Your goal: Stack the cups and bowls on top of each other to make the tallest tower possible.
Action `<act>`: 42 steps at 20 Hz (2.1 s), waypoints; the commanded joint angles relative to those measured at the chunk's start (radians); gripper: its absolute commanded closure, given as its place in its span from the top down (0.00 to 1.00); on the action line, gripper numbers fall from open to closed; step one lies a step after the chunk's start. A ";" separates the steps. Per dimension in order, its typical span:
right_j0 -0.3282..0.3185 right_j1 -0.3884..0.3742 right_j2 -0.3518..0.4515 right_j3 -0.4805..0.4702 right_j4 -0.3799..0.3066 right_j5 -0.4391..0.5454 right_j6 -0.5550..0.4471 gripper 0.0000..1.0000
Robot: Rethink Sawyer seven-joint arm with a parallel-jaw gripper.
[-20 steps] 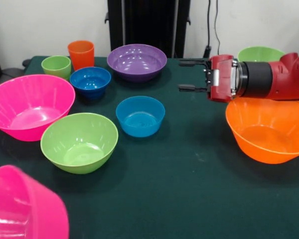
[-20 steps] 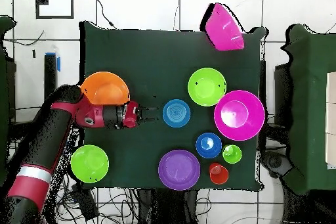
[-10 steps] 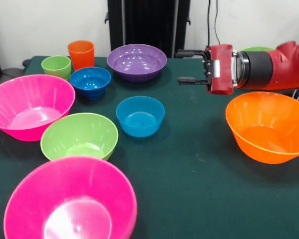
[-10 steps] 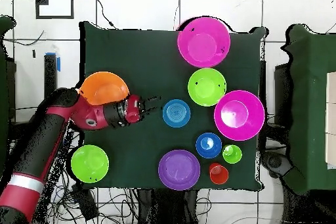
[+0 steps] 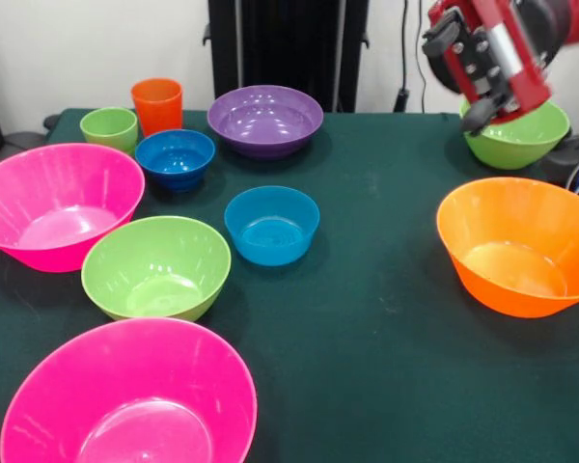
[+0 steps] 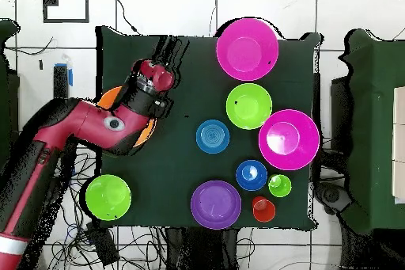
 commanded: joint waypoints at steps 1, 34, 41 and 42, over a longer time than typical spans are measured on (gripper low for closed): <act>-0.146 -0.518 0.308 0.226 0.000 -0.561 0.044 1.00; -0.024 -0.409 -0.108 0.286 -0.519 -1.867 0.643 1.00; -0.057 -0.441 -0.090 0.387 -0.430 -1.711 0.570 1.00; -0.061 -0.436 -0.092 0.390 -0.436 -1.713 0.575 1.00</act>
